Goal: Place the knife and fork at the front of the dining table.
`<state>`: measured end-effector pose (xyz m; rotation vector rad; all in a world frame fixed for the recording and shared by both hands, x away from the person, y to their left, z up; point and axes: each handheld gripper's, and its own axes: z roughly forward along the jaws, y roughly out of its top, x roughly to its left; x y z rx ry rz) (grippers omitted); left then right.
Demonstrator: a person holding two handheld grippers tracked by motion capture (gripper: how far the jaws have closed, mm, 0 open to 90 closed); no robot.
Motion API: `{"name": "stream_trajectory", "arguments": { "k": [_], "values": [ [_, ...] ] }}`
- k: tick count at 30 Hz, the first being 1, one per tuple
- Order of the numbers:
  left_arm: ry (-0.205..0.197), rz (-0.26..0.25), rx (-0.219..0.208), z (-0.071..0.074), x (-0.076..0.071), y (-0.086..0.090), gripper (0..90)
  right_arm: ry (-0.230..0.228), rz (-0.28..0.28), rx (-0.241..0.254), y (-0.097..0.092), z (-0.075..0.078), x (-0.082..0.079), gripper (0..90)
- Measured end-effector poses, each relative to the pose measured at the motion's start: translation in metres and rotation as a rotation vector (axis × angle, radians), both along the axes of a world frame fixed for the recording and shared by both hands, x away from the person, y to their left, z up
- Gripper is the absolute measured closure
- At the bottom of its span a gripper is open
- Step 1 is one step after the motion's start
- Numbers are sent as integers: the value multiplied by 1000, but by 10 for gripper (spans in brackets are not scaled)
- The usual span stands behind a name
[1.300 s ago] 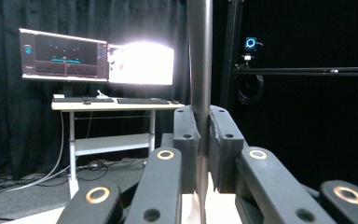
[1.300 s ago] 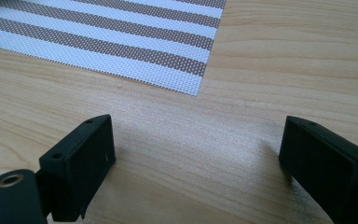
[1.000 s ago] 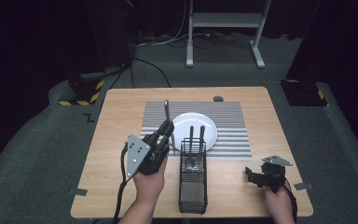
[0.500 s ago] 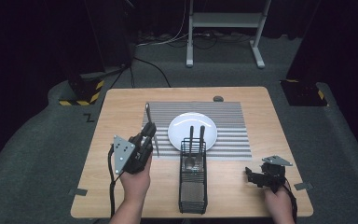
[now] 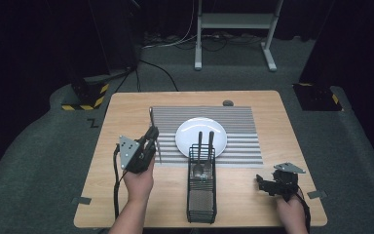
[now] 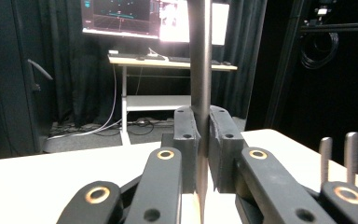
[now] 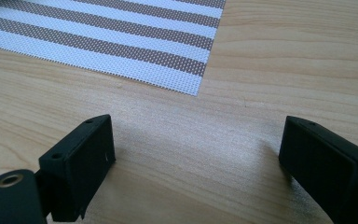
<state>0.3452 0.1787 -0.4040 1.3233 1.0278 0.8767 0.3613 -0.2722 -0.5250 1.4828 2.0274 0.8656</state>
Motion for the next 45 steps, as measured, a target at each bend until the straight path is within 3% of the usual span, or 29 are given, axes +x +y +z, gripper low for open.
{"name": "stream_trajectory", "arguments": {
  "k": [9,11,16,25,34,45],
  "values": [
    [41,-1,38,-13,25,-4,825,1,-1,2,0,0,0,100],
    [82,-4,26,-20,37,-4,825,0,1,0,0,0,0,101],
    [133,12,25,-28,52,-4,825,1,3,2,0,0,0,100],
    [185,24,53,-38,63,-7,825,1,3,1,0,0,0,100],
    [231,36,45,-44,72,-4,825,0,3,1,0,0,0,101],
    [259,43,19,-49,85,-3,825,0,2,3,0,0,0,101]
  ]
}}
